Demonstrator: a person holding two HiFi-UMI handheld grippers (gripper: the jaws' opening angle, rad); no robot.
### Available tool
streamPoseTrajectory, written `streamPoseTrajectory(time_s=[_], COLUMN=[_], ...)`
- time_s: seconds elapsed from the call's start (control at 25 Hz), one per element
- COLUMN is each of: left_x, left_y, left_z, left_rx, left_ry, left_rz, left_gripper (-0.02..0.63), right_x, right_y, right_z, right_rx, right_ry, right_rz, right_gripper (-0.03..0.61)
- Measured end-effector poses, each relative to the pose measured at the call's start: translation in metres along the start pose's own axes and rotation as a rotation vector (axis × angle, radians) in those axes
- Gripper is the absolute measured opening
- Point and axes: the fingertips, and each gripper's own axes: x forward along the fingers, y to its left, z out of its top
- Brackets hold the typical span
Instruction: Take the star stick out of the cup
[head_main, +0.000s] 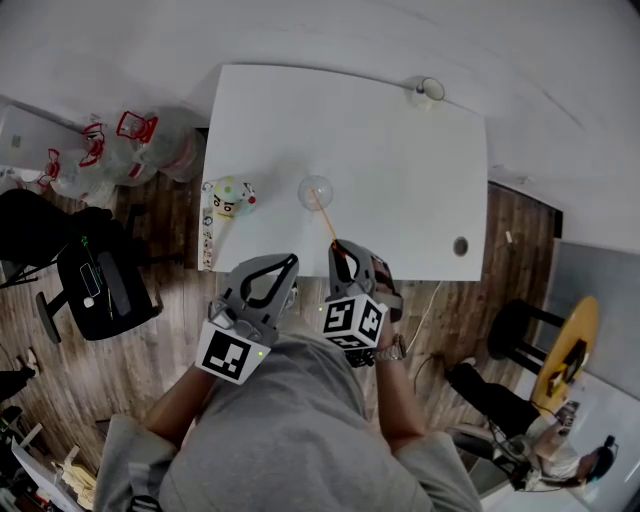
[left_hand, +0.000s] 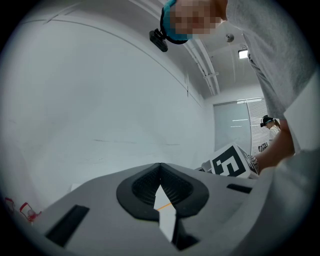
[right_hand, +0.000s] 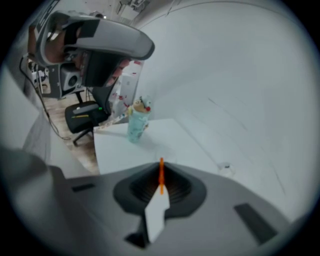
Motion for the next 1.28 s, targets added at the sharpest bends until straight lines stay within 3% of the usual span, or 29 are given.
streamPoseTrajectory(time_s=[0.48, 0.72, 1.08, 1.28], left_x=[-0.014, -0.024, -0.039, -0.046], left_y=[-0.017, -0.022, -0.041, -0.05], left_z=[0.0, -0.003, -0.002, 0.0], left_rx=[0.011, -0.088, -0.065, -0.065], left_ry=[-0.004, -0.005, -0.023, -0.03], left_rz=[0.015, 0.071, 0.071, 0.067], left_gripper=[0.029, 0.029, 0.029, 0.029], right_x=[-0.029, -0.048, -0.082, -0.1], right_y=[-0.006, -0.008, -0.007, -0.008], right_z=[0.002, 0.005, 0.005, 0.003], right_rx=[0.103, 0.167, 0.253, 0.372], right_ry=[-0.072, -0.115, -0.177, -0.227], right_rz=[-0.041, -0.053, -0.076, -0.096], right_gripper=[0.046, 0.046, 0.045, 0.046])
